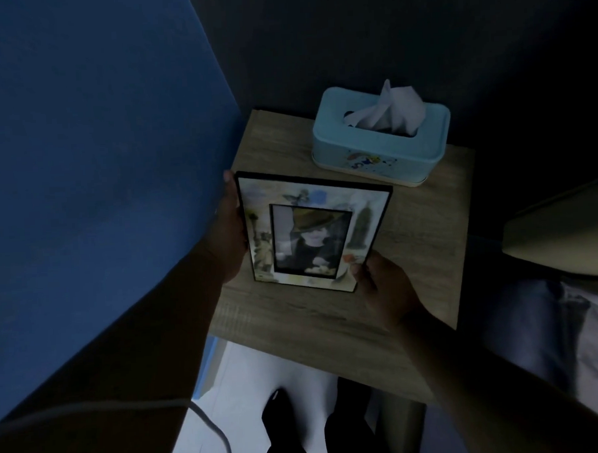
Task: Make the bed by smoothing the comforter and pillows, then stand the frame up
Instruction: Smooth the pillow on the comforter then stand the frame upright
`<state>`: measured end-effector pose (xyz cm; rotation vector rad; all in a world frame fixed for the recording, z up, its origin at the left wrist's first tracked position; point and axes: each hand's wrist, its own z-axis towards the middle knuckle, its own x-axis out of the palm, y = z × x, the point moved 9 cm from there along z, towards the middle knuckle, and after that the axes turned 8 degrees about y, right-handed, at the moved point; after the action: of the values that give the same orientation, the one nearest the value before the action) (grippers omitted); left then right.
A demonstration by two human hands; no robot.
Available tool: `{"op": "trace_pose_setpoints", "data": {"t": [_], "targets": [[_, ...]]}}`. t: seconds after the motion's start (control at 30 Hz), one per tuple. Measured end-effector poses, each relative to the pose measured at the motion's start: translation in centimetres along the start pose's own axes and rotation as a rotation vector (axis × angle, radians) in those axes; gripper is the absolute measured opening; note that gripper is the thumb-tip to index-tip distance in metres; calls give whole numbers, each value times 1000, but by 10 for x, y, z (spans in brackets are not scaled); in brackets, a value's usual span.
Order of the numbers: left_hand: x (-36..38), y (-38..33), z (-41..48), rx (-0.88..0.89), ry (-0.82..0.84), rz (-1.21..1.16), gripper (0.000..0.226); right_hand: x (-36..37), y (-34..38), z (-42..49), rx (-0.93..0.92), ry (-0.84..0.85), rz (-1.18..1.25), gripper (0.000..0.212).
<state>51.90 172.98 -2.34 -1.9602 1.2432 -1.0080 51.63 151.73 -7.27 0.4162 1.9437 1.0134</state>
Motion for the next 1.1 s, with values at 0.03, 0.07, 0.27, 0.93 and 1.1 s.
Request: {"op": "trace_pose_setpoints", "data": {"t": [0.03, 0.07, 0.27, 0.93, 1.1], "targets": [[0, 1, 1, 6, 17, -17, 60, 1, 2, -1, -7, 2, -5, 46], [0, 2, 3, 7, 26, -27, 62, 2, 4, -3, -23, -2, -10, 46], [-15, 12, 12, -42, 10, -97, 63, 3, 10, -8, -43, -10, 2, 42], [4, 24, 43, -40, 48, -53, 43, -7, -12, -22, 26, -87, -84, 32], [1, 22, 40, -16, 20, 3, 42, -8, -10, -26, 23, -96, -47, 35]]}}
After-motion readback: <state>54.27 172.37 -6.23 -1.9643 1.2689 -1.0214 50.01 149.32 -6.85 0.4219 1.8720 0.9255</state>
